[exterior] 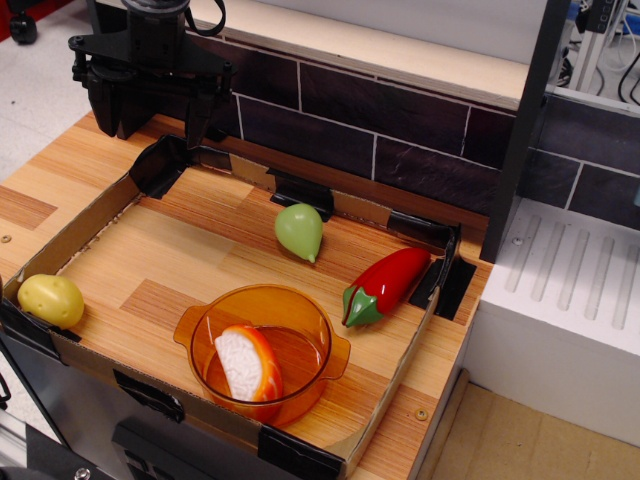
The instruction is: Take sushi out of pot
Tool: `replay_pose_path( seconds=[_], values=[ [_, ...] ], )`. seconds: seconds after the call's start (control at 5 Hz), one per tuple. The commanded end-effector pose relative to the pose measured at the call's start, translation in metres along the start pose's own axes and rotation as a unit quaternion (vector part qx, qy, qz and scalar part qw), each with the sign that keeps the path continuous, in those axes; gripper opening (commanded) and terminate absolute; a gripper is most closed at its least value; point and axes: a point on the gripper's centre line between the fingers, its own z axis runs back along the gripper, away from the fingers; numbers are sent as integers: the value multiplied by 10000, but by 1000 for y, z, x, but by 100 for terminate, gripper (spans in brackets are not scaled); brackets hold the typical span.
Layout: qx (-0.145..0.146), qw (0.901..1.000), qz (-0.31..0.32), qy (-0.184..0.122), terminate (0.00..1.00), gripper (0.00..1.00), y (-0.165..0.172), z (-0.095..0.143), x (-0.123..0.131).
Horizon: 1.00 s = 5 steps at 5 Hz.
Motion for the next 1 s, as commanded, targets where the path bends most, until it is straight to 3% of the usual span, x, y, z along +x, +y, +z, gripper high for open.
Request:
replay_pose_path(
  seconds=[0.0, 0.2, 0.6, 0.8],
  values=[
    [0, 10000, 0, 0, 0, 100, 0, 0, 0],
    [-412, 9953, 823, -296, 0, 100, -3, 36, -15],
    [-1010, 9845, 1420, 196, 0, 100, -7, 76, -56],
    [-535, 9762, 2054, 444, 0, 100, -21, 79, -90]
  ],
)
